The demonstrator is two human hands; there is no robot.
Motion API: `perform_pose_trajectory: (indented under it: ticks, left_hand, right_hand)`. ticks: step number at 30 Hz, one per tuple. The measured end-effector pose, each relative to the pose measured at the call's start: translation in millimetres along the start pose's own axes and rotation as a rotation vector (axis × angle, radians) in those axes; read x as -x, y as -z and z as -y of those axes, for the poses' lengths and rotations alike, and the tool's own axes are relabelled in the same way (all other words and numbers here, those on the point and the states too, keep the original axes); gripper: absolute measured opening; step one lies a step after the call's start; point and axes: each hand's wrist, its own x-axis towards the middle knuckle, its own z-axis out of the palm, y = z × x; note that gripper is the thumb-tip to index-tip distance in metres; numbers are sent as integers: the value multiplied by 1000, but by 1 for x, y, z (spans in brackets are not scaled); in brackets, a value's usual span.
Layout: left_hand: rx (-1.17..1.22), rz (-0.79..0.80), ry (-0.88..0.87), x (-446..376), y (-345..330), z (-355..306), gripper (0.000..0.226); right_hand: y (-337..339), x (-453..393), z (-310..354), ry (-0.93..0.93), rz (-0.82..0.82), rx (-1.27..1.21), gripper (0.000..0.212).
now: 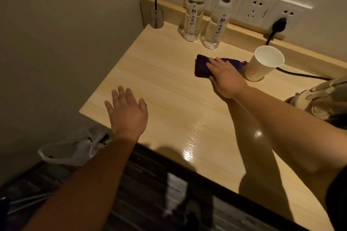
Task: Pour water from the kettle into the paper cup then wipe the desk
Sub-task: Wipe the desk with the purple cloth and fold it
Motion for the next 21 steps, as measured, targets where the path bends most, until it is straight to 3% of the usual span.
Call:
perform_pose_trajectory:
  ticks: [16, 18, 21]
  left_hand:
    - [5, 56, -8, 5, 10, -2, 67]
    - [8, 52, -9, 5, 11, -1, 67]
    - [20, 54, -13, 6, 11, -1, 67]
  right_hand:
    - [-35, 332, 138, -105, 92, -294, 47]
    - [-24, 349, 148, -231, 74, -526, 40]
    - [13, 356, 154, -719, 80, -1358, 28]
